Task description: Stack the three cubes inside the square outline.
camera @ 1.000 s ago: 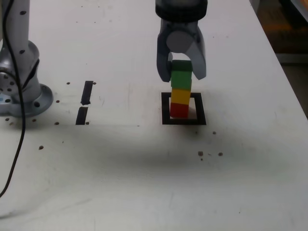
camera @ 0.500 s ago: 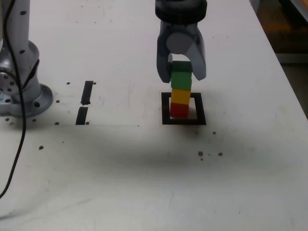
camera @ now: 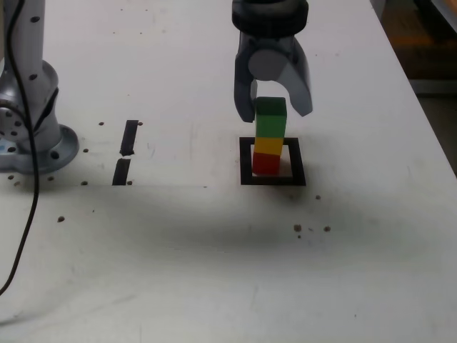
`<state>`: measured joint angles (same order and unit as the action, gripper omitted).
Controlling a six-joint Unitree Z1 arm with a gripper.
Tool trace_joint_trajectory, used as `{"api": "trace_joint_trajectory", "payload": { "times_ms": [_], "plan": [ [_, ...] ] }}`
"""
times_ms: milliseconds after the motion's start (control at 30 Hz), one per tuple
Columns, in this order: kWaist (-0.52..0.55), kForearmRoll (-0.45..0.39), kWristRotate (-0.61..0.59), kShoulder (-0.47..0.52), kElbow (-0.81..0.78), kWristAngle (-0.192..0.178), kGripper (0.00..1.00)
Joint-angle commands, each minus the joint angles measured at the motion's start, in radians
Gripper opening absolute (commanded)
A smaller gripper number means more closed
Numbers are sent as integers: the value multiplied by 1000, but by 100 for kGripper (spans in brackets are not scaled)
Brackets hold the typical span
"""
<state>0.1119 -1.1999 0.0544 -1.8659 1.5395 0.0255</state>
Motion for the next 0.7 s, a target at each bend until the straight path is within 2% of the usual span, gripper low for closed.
{"api": "trace_joint_trajectory", "payload": {
  "times_ms": [0,100,200,333,500,600,667],
  "plan": [
    [2,3,-1,-1,-4,-3,72],
    [2,3,-1,3,-9,-10,77],
    [2,-13,-9,13,-6,-35,83],
    [2,-82,-36,46,13,-99,89],
    [-1,-164,-75,120,11,-173,93],
    [-11,-175,-96,170,-38,-187,95],
    [-17,-174,-109,196,-79,-184,95]
  ]
}}
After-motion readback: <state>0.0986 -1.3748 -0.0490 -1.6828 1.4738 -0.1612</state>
